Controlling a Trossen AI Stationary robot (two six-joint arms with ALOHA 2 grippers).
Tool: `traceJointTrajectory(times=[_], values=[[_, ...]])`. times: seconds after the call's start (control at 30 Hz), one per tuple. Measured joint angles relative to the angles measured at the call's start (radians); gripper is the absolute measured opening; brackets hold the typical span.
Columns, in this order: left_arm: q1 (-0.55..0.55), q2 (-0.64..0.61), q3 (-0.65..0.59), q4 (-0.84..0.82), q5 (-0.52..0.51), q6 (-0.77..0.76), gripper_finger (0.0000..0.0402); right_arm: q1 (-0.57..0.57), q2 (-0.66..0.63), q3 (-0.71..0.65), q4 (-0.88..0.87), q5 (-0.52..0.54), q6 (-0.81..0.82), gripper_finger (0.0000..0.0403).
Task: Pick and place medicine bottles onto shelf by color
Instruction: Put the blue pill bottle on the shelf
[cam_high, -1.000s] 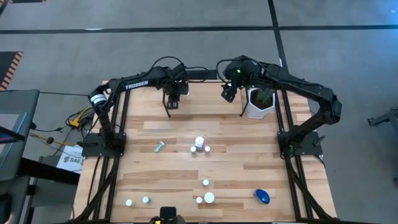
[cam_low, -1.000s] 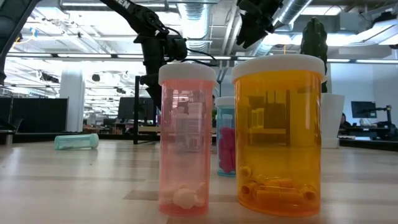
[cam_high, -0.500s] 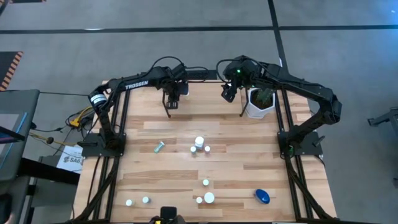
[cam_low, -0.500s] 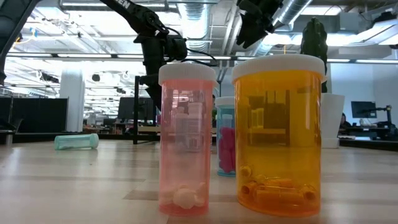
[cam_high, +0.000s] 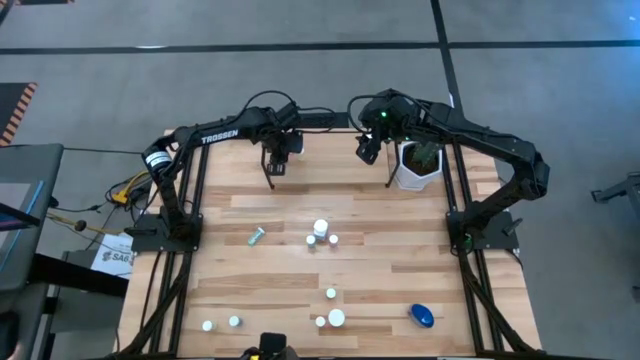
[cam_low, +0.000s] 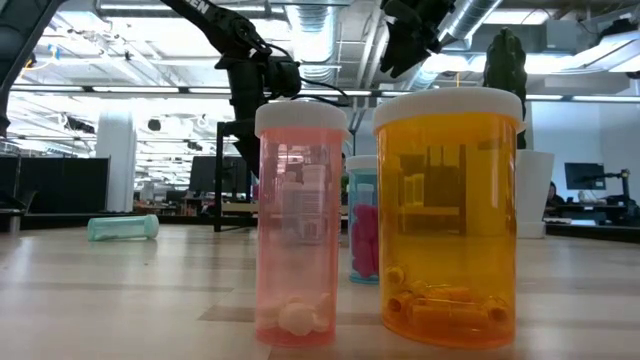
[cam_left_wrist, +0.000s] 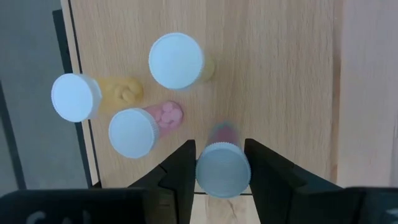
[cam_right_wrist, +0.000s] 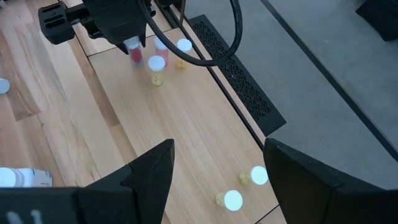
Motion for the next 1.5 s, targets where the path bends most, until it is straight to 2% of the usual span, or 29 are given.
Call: traceJointTrajectory(times=[1.5], values=[[-0.014,0.000,-0.001,-0.007,-0.006,0.002,0.0112,0.000,0.000,0.000,0.000,0.000,0.000,0.0270]])
